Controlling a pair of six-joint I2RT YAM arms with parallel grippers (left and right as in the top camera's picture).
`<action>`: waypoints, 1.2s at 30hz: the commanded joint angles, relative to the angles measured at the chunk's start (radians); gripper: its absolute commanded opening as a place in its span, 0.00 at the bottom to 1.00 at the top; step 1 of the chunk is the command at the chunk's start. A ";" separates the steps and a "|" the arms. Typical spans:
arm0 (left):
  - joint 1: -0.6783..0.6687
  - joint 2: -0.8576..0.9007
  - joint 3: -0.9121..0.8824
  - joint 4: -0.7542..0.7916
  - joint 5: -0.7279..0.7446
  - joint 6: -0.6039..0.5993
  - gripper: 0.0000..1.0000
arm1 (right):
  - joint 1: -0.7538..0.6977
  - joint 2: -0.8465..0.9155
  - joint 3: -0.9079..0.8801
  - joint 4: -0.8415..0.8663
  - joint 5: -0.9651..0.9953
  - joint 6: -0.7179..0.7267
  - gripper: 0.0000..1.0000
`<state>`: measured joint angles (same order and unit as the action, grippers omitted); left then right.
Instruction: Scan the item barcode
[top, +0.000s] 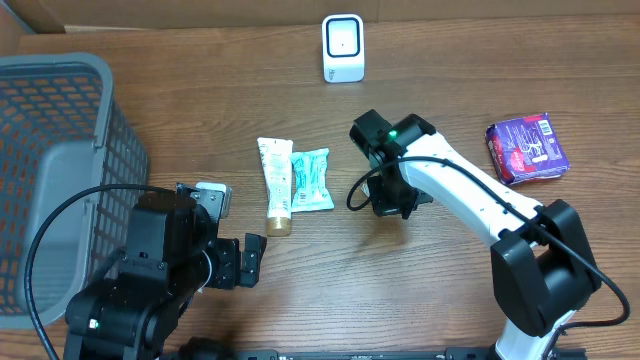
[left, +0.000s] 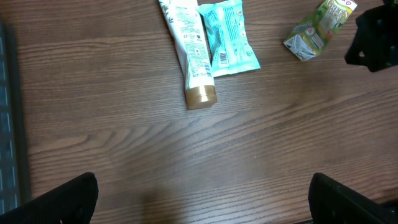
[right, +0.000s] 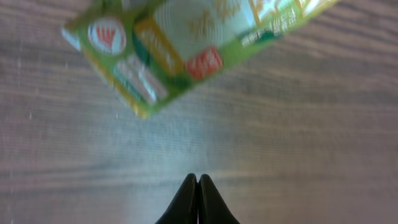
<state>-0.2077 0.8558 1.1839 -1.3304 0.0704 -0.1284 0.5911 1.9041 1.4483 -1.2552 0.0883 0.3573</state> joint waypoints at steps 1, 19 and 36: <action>0.005 0.002 0.002 0.003 -0.011 -0.010 1.00 | -0.004 -0.015 -0.072 0.094 0.012 -0.038 0.04; 0.005 0.002 0.002 0.003 -0.011 -0.010 1.00 | -0.040 0.019 -0.122 0.611 0.016 -0.126 0.04; 0.005 0.002 0.002 0.003 -0.011 -0.010 0.99 | -0.311 -0.040 0.083 0.239 -0.431 0.036 0.37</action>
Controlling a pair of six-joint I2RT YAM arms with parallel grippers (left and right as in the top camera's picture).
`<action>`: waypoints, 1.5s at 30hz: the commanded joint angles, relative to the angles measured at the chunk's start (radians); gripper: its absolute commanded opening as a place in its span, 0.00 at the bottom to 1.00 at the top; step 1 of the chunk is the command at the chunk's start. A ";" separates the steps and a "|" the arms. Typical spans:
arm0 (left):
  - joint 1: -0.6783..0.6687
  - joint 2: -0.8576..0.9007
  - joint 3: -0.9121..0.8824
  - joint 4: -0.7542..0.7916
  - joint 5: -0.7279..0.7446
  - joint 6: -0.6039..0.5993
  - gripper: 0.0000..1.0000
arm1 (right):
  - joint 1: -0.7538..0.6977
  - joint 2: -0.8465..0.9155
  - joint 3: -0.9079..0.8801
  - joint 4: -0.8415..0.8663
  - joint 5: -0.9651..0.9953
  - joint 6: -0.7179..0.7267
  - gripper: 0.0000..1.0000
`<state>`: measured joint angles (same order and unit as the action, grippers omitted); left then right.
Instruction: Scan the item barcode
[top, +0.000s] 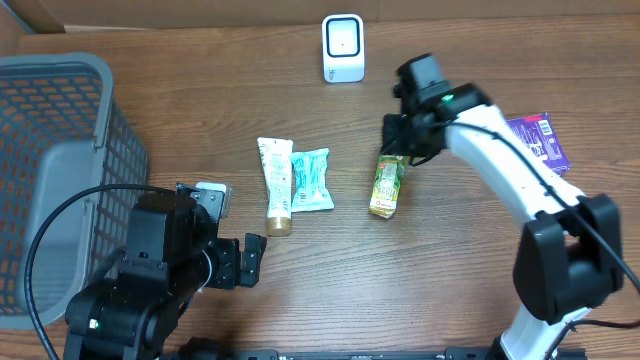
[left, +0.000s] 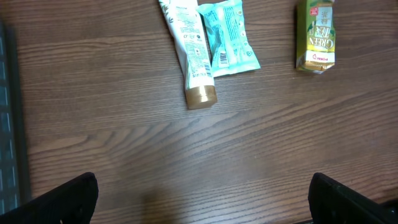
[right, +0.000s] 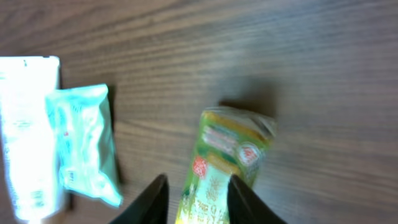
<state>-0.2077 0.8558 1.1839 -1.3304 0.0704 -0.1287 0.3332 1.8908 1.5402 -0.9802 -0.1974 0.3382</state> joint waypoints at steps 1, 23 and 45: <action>0.005 0.002 0.002 0.003 -0.011 -0.010 1.00 | -0.063 -0.027 -0.032 -0.039 -0.182 0.054 0.37; 0.005 0.002 0.002 0.003 -0.011 -0.010 1.00 | -0.081 -0.027 -0.460 0.335 -0.335 0.111 0.14; 0.005 0.002 0.002 0.003 -0.011 -0.010 0.99 | -0.081 -0.027 -0.292 0.120 0.013 0.108 0.04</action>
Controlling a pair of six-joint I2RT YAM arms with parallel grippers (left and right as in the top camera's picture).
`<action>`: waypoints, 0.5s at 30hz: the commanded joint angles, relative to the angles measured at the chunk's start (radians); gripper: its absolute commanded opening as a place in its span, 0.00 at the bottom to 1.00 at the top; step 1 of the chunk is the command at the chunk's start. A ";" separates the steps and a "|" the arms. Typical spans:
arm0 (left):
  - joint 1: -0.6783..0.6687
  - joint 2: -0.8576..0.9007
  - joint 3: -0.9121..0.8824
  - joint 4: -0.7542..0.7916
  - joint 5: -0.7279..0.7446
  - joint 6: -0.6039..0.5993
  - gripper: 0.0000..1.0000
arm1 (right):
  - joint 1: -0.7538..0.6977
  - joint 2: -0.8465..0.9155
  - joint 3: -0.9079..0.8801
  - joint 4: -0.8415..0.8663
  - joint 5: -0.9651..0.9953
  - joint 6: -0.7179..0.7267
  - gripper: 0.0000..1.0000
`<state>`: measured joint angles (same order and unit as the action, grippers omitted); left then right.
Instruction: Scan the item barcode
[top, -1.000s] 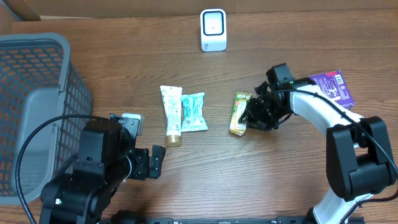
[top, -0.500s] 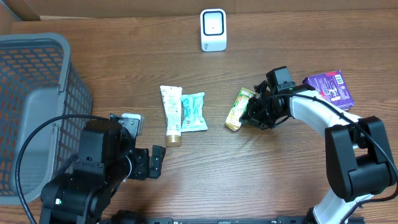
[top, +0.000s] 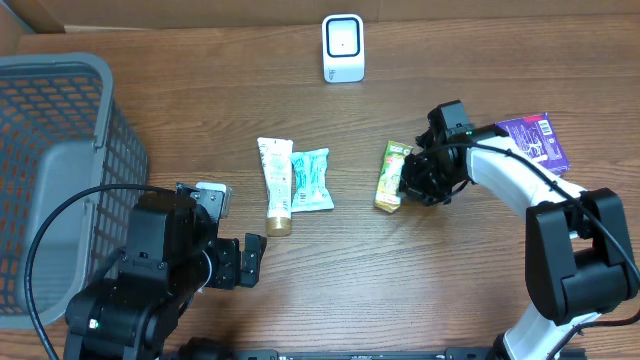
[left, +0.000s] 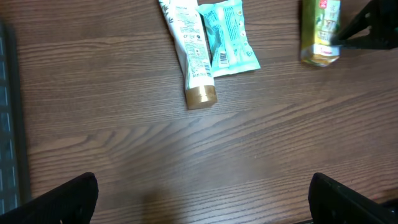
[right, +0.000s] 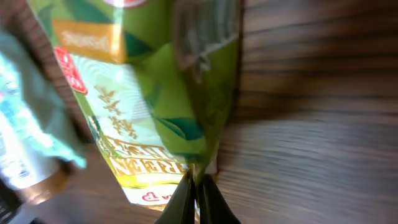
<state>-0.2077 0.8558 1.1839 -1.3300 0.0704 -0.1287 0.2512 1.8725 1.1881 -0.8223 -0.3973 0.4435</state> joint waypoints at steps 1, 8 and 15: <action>0.005 0.002 0.002 0.003 -0.011 -0.010 1.00 | 0.001 -0.009 0.075 -0.056 0.241 0.002 0.04; 0.005 0.002 0.002 0.003 -0.011 -0.010 1.00 | 0.001 -0.009 0.103 -0.089 0.266 -0.037 0.16; 0.005 0.002 0.002 0.003 -0.011 -0.010 0.99 | 0.000 -0.008 0.070 -0.060 0.214 -0.047 0.76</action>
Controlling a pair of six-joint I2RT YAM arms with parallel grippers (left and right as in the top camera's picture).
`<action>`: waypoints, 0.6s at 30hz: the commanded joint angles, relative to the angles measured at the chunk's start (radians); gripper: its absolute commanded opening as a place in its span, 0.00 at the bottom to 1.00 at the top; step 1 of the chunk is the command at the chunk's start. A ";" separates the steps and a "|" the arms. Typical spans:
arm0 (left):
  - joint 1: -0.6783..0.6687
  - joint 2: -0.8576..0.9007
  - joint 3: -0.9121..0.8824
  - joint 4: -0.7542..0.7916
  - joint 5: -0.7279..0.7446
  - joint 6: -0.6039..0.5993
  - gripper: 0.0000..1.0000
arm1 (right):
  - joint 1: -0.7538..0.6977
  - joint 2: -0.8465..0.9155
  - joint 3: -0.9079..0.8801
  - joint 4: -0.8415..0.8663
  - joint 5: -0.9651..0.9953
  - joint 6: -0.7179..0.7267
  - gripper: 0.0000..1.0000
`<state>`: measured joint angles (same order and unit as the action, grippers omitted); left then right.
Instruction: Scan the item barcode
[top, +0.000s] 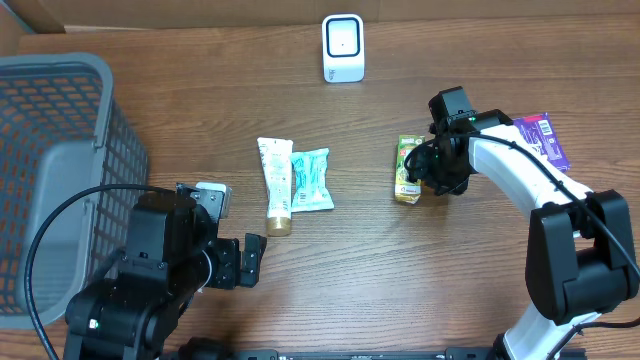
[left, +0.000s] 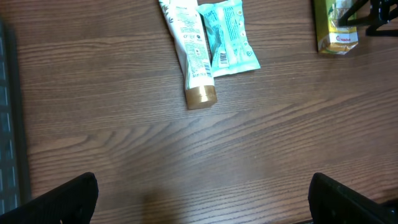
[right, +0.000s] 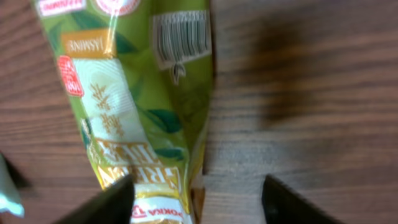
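The green tea carton lies flat on the table, its barcode facing up. In the overhead view the carton sits right of centre. My right gripper is open just over the carton's near end. Its left finger sits above the carton and its right finger above bare wood. The white scanner stands at the table's far edge. My left gripper is open over bare wood at the near left, holding nothing.
A toothpaste tube and a teal packet lie side by side in the middle. A purple packet lies at the right, behind my right arm. A grey basket fills the left edge.
My right gripper was shut with its tips against the carton, which stood tilted on its edge. Now it is open, and the carton lies flat a little further right, barcode up.
My right gripper was shut low over the carton at mid-table. Then it was open near the carton's far end. Then it was shut against the carton's right side with the carton tipped up. Now it is open and the barcode faces up. The left arm stayed still.
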<state>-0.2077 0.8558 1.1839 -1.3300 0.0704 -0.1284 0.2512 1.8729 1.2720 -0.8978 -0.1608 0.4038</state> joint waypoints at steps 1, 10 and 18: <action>0.005 0.002 0.002 0.003 -0.011 -0.010 1.00 | -0.002 -0.008 -0.021 0.030 -0.045 -0.007 0.76; 0.005 0.002 0.002 0.003 -0.011 -0.010 1.00 | -0.029 -0.008 -0.130 0.170 -0.200 0.019 0.66; 0.005 0.002 0.002 0.003 -0.011 -0.010 1.00 | -0.049 -0.008 -0.228 0.288 -0.264 0.038 0.51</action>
<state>-0.2077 0.8558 1.1839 -1.3300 0.0704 -0.1284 0.2169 1.8709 1.0843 -0.6151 -0.4210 0.4290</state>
